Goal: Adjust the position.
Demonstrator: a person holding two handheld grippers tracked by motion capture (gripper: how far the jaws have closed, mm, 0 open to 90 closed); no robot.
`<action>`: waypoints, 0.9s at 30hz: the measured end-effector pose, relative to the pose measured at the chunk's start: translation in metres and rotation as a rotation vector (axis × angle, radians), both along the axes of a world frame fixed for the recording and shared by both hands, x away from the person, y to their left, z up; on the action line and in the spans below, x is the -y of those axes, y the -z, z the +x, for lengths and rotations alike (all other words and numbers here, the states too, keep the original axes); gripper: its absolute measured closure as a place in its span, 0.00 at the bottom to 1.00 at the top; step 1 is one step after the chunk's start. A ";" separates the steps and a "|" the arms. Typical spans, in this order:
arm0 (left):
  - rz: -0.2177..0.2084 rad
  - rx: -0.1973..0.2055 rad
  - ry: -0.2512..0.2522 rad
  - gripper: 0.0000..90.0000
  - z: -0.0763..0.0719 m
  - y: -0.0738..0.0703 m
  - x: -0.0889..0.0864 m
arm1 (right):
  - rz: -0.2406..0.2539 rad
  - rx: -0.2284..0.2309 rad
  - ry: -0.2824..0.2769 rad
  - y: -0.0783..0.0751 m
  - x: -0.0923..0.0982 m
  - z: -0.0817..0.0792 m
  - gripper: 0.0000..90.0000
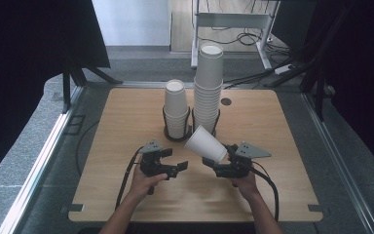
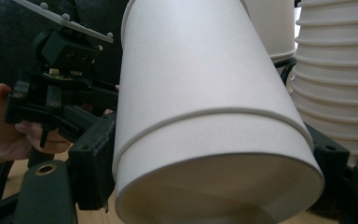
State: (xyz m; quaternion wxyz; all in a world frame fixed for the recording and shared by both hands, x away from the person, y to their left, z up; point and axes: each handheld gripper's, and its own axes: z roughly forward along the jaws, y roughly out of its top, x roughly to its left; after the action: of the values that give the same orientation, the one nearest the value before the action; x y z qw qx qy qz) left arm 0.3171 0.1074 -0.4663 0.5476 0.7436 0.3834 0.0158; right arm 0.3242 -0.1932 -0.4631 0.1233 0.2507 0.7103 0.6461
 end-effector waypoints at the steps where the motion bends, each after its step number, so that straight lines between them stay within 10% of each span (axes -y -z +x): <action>1: -0.021 -0.007 0.008 0.11 0.000 -0.001 0.000 | -0.001 0.003 -0.001 0.000 0.000 0.000 0.24; 10: -0.168 -0.079 0.045 0.11 0.008 -0.003 0.006 | 0.007 0.031 0.001 0.006 -0.005 -0.003 0.24; 27: -0.287 -0.112 0.083 0.01 0.031 -0.016 0.026 | 0.002 0.053 -0.006 0.011 -0.014 -0.003 0.25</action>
State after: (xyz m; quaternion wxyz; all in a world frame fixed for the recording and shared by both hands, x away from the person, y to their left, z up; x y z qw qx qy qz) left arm 0.3478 0.0811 -0.4501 0.6262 0.6725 0.3807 -0.1034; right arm 0.3214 -0.1788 -0.4739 0.1397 0.2315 0.7070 0.6534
